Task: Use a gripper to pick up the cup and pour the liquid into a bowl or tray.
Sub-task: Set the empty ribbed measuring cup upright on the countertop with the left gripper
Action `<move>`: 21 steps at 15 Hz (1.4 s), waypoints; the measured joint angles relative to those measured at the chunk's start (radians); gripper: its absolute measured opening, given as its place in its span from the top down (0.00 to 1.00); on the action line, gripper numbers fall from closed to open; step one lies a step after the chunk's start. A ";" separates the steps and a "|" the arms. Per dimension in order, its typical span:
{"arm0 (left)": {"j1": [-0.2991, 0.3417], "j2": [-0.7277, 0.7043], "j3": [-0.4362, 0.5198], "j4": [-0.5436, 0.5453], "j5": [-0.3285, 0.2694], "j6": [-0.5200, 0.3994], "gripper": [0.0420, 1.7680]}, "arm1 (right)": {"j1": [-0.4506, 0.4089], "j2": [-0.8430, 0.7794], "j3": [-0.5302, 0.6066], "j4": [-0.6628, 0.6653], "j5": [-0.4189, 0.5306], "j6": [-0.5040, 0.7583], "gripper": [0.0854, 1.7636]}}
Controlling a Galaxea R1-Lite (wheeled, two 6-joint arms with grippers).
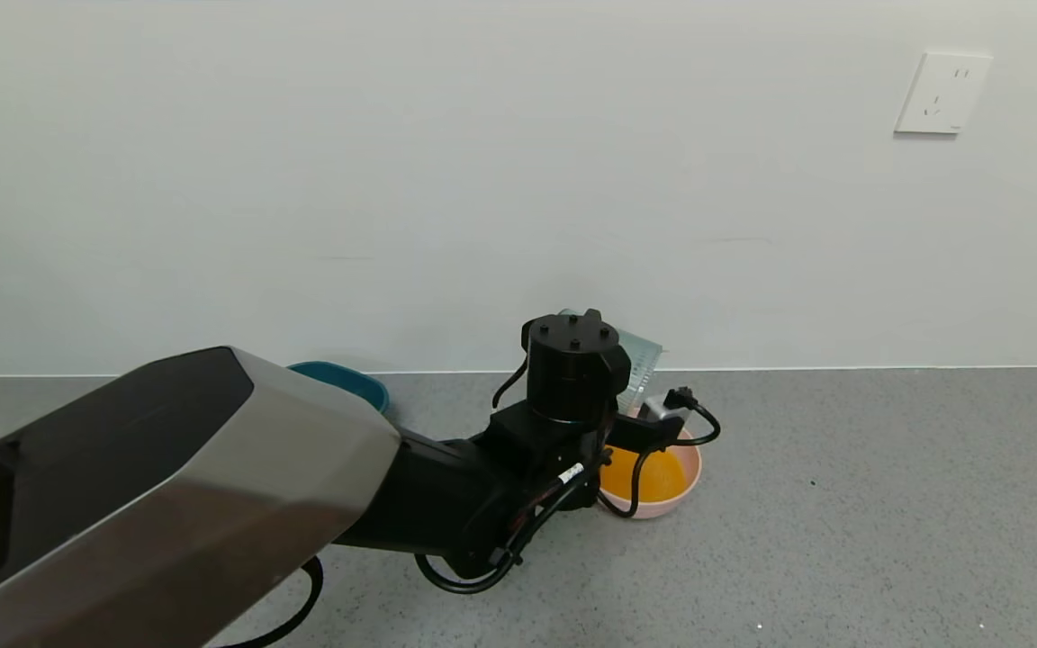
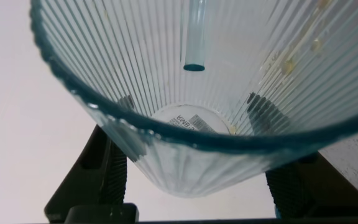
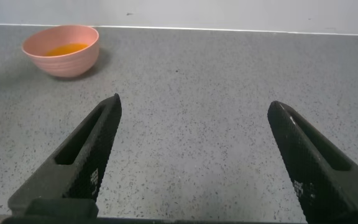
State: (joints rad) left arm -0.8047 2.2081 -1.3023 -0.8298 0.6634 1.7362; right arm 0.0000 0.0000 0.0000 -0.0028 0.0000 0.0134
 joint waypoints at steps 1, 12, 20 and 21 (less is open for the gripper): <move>0.002 -0.002 0.000 -0.019 0.000 -0.006 0.30 | 0.000 0.000 0.000 0.000 0.000 0.000 0.03; 0.008 -0.047 0.090 -0.038 0.013 -0.471 0.30 | 0.000 0.000 0.000 0.000 0.000 0.000 0.03; 0.053 -0.169 0.233 0.131 -0.008 -0.866 0.30 | 0.000 0.000 0.000 0.000 0.000 0.000 0.03; 0.064 -0.180 0.259 0.129 -0.018 -0.922 0.30 | 0.000 0.000 0.000 0.000 0.000 0.000 0.03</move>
State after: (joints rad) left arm -0.7404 2.0283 -1.0434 -0.7013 0.6451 0.8138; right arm 0.0000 0.0000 0.0000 -0.0028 0.0000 0.0134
